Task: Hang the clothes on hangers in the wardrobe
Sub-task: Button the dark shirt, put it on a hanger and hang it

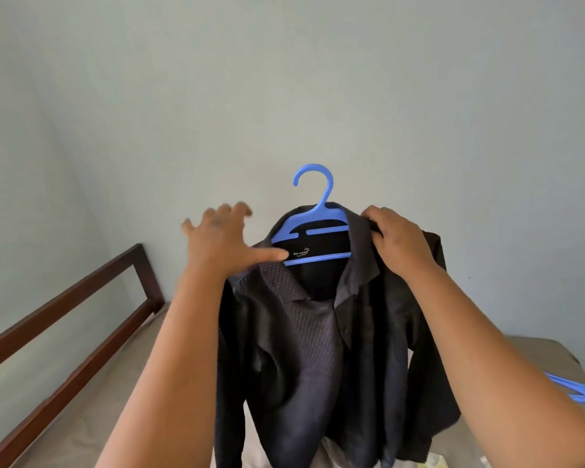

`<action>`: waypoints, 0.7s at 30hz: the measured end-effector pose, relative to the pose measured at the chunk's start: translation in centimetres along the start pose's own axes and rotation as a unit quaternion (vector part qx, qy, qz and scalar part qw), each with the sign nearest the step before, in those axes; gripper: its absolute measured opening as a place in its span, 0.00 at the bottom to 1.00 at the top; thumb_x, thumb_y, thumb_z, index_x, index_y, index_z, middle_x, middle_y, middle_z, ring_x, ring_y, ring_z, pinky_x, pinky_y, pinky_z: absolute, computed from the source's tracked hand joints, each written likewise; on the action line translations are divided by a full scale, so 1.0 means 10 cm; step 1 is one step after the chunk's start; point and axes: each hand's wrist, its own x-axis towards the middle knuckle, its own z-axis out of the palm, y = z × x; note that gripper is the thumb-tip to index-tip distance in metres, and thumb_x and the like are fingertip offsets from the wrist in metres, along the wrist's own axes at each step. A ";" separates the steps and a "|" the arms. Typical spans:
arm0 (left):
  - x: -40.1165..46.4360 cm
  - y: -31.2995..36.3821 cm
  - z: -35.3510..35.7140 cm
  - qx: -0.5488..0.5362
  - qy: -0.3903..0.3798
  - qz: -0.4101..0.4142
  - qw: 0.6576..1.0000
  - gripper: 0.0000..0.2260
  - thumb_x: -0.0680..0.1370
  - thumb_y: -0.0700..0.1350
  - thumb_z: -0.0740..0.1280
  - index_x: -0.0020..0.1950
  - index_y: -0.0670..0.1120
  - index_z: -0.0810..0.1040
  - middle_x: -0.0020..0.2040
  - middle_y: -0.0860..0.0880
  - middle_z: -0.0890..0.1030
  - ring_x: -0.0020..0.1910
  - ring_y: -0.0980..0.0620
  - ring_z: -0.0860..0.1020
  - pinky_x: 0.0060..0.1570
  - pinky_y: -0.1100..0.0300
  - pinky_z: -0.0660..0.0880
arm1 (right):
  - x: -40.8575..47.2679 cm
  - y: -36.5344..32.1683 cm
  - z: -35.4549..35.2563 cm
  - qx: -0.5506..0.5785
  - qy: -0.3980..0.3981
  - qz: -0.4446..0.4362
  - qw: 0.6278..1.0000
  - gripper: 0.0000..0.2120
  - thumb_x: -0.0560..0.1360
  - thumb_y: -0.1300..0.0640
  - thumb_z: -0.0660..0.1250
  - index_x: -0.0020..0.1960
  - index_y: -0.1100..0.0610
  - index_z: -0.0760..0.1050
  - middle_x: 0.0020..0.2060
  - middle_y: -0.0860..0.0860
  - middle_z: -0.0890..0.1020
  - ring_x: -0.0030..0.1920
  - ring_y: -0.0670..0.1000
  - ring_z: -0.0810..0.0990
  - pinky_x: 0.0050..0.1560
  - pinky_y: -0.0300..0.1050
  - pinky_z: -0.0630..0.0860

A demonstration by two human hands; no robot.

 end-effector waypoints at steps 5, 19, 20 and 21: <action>0.24 0.52 0.13 -0.156 0.060 0.118 0.979 0.20 0.77 0.64 0.60 0.61 0.52 0.75 0.55 0.55 0.79 0.56 0.51 0.76 0.61 0.47 0.69 | 0.03 -0.12 -0.06 0.043 0.019 -0.014 0.999 0.05 0.78 0.58 0.64 0.53 0.53 0.75 0.46 0.49 0.80 0.45 0.51 0.78 0.45 0.45 0.73; 0.32 0.61 0.09 -0.257 0.113 0.101 0.955 0.11 0.83 0.51 0.58 0.57 0.47 0.75 0.47 0.50 0.80 0.47 0.47 0.77 0.48 0.52 0.74 | -0.04 0.03 -0.35 0.042 0.127 0.067 0.989 0.09 0.79 0.50 0.63 0.48 0.57 0.74 0.44 0.50 0.78 0.48 0.54 0.77 0.44 0.41 0.69; 0.34 0.61 0.09 -0.256 0.117 0.090 0.955 0.11 0.83 0.51 0.57 0.58 0.47 0.75 0.48 0.50 0.80 0.47 0.47 0.77 0.48 0.53 0.74 | -0.04 0.02 -0.37 -0.017 0.099 0.081 0.992 0.10 0.79 0.49 0.63 0.53 0.55 0.74 0.50 0.51 0.79 0.56 0.56 0.75 0.51 0.46 0.71; 0.36 0.61 0.10 -0.261 0.118 0.084 0.954 0.12 0.83 0.51 0.57 0.58 0.47 0.74 0.49 0.49 0.80 0.47 0.47 0.77 0.48 0.53 0.73 | -0.04 0.02 -0.38 -0.110 0.033 0.107 0.988 0.14 0.78 0.47 0.63 0.61 0.52 0.72 0.60 0.53 0.76 0.66 0.59 0.69 0.61 0.53 0.68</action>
